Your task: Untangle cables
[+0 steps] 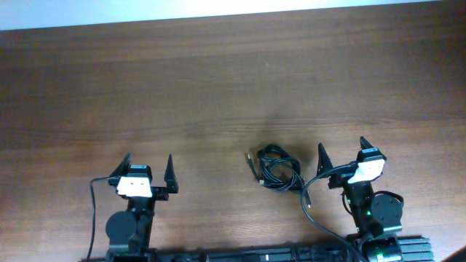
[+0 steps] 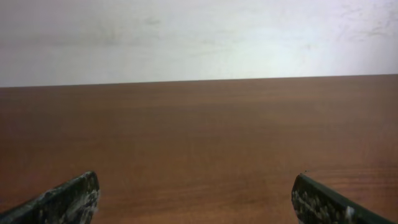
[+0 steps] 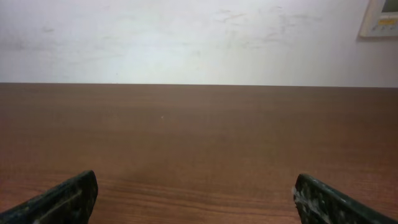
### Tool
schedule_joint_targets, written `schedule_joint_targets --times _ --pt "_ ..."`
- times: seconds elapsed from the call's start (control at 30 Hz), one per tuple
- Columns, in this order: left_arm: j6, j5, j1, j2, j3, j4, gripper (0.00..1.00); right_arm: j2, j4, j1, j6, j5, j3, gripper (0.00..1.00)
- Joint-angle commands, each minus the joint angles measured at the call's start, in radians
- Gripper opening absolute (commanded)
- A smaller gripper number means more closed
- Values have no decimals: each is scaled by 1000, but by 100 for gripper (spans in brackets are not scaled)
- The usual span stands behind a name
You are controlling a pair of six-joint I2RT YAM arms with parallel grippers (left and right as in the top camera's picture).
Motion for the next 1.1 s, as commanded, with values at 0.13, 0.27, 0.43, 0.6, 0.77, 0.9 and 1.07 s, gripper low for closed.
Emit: schedule_joint_targets --times 0.13,0.27,0.43,0.6,0.77,0.9,1.07 --pt "-6 43 6 100 58 -10 99 -6 -5 8 -7 -2 -5 100" --pt "-6 63 6 205 108 -10 99 -6 -5 8 -7 -2 -5 100" --pt "-6 93 6 395 193 -11 99 -6 -5 8 -7 -2 -5 100" --pt "6 107 5 632 372 -127 99 -6 -5 8 -7 -2 -5 100" --pt "6 107 5 931 647 -350 99 -6 -5 8 -7 -2 -5 100" --pt "15 107 -16 1057 782 -452 99 -6 -5 8 -7 -2 -5 100" --pt "113 108 -97 1075 872 -495 99 -6 -5 8 -7 -2 -5 100"
